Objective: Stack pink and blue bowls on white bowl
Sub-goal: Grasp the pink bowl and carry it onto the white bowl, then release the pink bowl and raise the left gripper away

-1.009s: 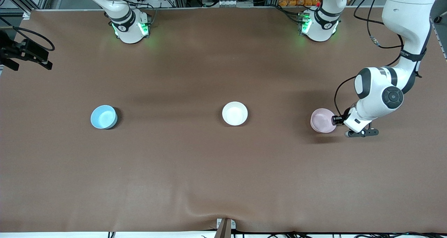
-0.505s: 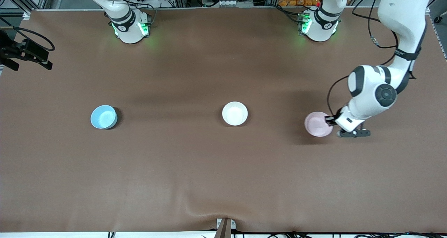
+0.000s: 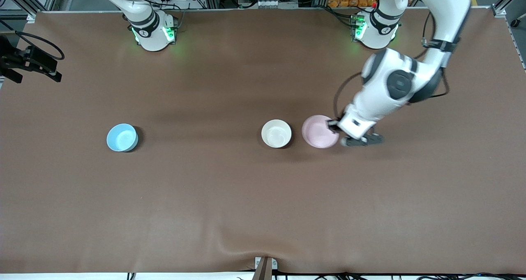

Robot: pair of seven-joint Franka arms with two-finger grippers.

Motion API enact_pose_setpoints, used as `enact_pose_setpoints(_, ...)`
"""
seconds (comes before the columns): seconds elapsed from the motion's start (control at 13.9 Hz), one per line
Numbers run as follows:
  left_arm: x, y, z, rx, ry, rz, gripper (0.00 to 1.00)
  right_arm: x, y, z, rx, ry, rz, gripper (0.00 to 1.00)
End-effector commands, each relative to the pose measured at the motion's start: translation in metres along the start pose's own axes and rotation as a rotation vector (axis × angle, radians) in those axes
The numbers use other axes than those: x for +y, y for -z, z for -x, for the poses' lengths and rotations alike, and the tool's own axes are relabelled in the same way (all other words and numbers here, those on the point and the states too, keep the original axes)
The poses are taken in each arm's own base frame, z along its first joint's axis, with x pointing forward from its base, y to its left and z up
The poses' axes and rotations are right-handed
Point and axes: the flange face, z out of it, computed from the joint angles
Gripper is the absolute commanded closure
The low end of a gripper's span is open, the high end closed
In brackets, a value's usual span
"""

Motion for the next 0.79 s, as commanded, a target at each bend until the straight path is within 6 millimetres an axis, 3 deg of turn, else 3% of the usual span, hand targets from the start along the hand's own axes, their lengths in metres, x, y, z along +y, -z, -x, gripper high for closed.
enact_pose_setpoints(0.0,0.042,-0.015,0.016,-0.041,0.021,0.016,1.00,0.001,0.004,0.000,-0.002,0.012,0.004,0.00)
enact_pose_setpoints(0.22,0.069,-0.037,0.032,-0.040,-0.017,0.031,1.00,0.001,0.004,0.000,-0.001,0.010,0.004,0.00)
enact_pose_setpoints(0.72,0.077,-0.101,0.030,-0.010,-0.039,0.091,1.00,0.001,0.003,-0.001,-0.002,0.010,0.003,0.00)
